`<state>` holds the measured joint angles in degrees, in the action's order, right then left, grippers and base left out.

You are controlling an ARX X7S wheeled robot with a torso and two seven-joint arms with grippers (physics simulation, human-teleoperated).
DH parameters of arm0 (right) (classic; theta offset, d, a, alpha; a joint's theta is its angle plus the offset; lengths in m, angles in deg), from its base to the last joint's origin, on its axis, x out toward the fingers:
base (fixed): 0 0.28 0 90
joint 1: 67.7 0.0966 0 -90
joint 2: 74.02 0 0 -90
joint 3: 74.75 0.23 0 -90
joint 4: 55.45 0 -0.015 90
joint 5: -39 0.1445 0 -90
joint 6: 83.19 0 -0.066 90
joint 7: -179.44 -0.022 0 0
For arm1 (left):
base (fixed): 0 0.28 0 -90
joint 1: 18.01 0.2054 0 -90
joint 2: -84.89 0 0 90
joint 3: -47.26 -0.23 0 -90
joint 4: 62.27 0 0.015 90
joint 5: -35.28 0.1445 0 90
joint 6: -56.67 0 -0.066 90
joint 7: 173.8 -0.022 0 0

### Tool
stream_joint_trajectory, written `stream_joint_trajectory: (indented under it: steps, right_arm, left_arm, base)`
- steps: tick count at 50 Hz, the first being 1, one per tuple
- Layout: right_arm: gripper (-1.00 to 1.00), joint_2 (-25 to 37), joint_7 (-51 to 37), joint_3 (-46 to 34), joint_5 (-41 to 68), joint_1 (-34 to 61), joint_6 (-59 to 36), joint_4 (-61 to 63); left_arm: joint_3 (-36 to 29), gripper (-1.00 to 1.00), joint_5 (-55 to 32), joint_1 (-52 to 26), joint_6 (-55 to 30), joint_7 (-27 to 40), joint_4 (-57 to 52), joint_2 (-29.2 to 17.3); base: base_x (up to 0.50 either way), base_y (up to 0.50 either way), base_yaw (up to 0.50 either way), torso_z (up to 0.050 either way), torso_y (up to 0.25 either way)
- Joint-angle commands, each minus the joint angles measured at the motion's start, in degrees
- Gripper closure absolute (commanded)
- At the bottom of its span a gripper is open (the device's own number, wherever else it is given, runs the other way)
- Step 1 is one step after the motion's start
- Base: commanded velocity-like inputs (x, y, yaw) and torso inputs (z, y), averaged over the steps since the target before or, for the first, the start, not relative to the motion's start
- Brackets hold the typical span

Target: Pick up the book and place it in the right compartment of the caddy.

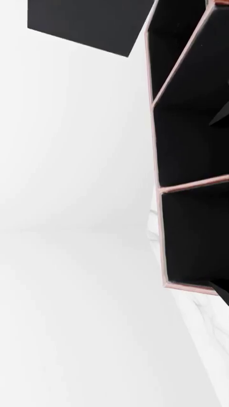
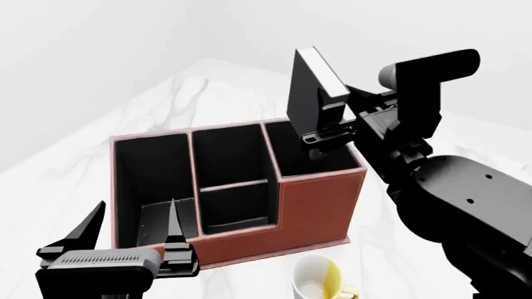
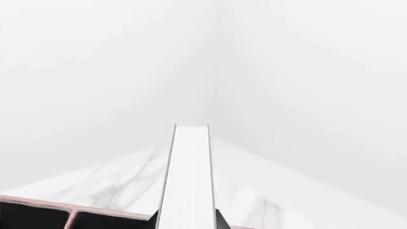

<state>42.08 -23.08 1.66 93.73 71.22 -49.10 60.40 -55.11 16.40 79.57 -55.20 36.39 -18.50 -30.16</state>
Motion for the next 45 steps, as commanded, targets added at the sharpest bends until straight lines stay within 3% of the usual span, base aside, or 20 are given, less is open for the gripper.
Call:
stream_joint_trajectory:
  steps: [1,45]
  right_arm:
    - [1.0,-0.33,0.13,0.41,-1.64,1.63,-1.32,-1.9]
    - [1.0,-0.6,1.19,-2.08,-3.99,0.96,1.22,-6.03]
  left_arm:
    - [-0.02,-1.0,-0.18,-0.09,0.12,0.13,0.17,-0.13]
    - [-0.54,-1.0,-0.4,-0.26,0.57,0.67,0.62,-0.57]
  base:
    - [0.0,0.0,0.0,0.01,0.0]
    - [0.0,0.0,0.0,0.0,0.001]
